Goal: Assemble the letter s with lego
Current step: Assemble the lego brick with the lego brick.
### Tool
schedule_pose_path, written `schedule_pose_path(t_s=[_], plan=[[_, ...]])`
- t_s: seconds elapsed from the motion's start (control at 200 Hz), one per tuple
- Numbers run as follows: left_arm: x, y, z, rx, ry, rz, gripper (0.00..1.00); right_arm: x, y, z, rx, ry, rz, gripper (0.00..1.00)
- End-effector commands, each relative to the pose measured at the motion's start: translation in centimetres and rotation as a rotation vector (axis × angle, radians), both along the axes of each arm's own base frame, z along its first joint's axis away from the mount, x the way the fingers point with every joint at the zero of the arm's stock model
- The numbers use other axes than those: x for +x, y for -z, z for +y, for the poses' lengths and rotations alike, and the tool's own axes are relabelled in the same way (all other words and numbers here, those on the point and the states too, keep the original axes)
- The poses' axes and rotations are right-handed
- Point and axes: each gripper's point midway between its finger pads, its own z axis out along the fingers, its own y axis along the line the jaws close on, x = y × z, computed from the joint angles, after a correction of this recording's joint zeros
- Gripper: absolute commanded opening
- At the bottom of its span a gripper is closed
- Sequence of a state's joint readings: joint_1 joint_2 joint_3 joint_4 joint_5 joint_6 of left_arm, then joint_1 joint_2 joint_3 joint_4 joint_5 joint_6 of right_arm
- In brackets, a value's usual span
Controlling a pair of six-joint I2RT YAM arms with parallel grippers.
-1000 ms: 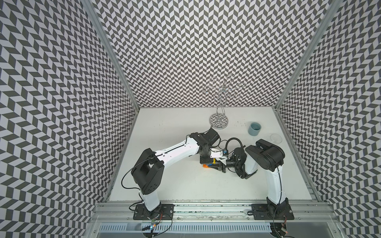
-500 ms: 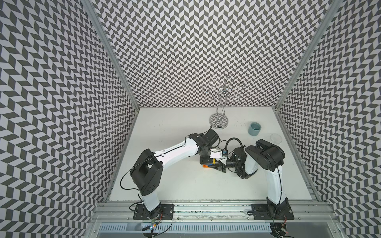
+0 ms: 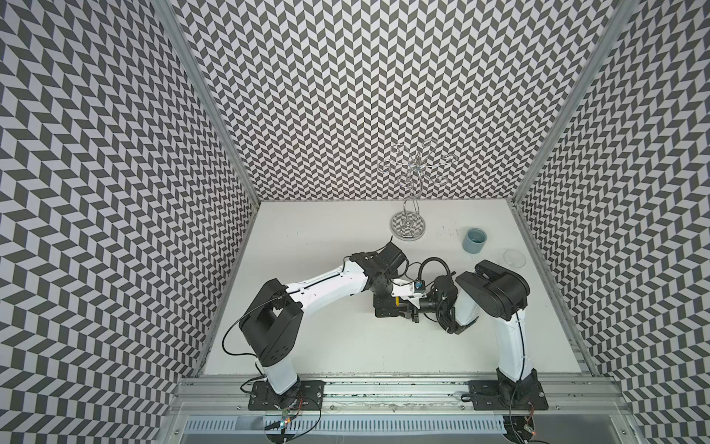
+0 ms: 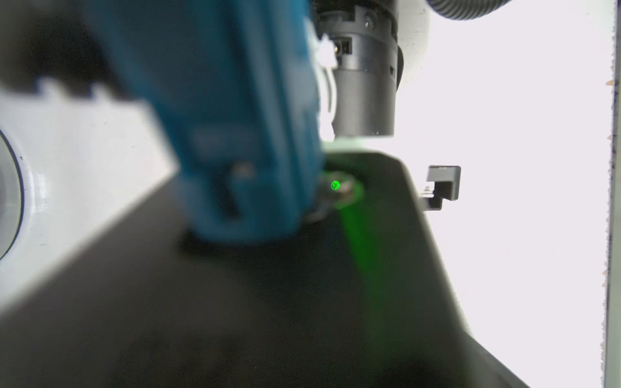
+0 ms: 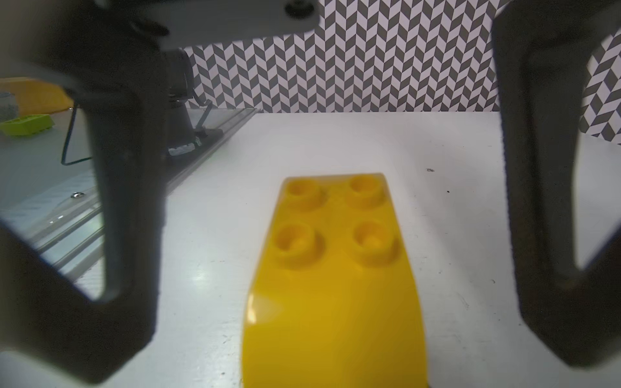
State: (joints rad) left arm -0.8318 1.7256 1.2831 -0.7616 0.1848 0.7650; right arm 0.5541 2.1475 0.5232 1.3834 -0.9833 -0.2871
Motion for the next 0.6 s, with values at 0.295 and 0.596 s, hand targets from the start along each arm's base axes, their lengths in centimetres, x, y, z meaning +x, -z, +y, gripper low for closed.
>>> schedule_pose_path(t_s=[0.295,0.596], plan=[[1.8,-2.1,3.9,-0.087,-0.154,-0.005,0.99,-0.1,0.6,0.4,-0.018,0.007,-0.021,0.48],[3.5,-4.2,4.8,-0.169,-0.238,-0.032,0.99,-0.4,0.7,0.1,-0.025,0.014,-0.008,0.49]])
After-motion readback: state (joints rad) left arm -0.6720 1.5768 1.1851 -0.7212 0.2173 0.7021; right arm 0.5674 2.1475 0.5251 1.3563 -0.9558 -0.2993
